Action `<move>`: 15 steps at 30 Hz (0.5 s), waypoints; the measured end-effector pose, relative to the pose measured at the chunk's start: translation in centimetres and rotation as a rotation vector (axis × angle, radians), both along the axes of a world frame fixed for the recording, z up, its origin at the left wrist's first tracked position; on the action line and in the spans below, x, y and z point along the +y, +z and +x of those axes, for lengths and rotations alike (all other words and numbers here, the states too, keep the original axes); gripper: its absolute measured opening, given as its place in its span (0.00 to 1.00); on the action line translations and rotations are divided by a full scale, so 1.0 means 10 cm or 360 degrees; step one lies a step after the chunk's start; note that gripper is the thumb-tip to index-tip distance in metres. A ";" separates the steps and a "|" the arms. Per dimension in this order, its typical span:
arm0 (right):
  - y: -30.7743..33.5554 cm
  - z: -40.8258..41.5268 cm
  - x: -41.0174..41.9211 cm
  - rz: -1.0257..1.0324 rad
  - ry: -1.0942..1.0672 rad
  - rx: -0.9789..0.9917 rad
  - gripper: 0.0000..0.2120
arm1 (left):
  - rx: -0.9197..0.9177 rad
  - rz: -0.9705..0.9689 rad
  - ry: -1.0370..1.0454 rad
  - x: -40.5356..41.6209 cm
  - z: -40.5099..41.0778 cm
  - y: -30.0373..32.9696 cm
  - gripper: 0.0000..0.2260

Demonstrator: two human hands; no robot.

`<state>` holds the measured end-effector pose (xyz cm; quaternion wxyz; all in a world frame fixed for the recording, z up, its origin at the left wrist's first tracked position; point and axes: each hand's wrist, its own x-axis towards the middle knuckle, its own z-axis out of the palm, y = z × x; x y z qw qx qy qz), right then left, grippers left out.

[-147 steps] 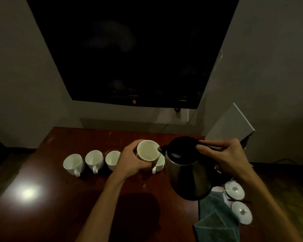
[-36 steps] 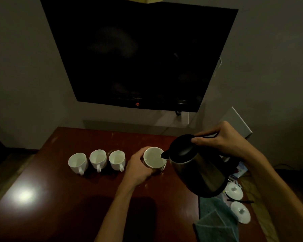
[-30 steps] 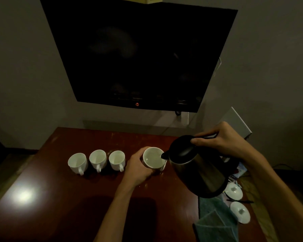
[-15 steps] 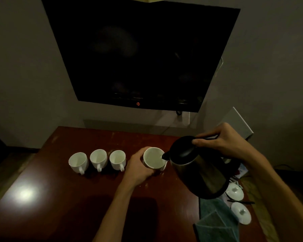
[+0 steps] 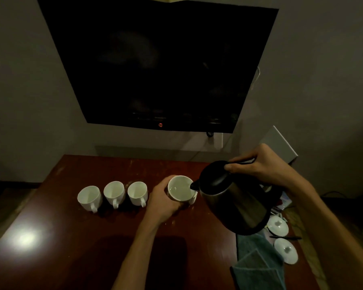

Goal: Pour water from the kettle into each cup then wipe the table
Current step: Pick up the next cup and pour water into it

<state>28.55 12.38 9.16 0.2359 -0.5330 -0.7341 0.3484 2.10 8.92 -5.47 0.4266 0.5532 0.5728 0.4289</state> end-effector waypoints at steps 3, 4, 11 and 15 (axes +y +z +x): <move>0.00 0.00 0.00 0.0001 -0.0006 0.0002 0.17 | -0.0010 -0.0009 0.0003 0.01 0.00 0.01 0.30; 0.00 0.00 0.00 -0.0004 0.0001 0.0001 0.17 | -0.0006 -0.0005 -0.0002 0.00 0.00 0.01 0.29; -0.01 0.01 0.01 -0.0037 0.0003 -0.0034 0.23 | 0.0021 0.0005 -0.0022 -0.01 0.01 -0.01 0.30; -0.03 0.00 0.01 -0.0044 -0.0003 -0.0060 0.23 | 0.0032 0.0005 -0.0010 0.01 0.00 -0.04 0.30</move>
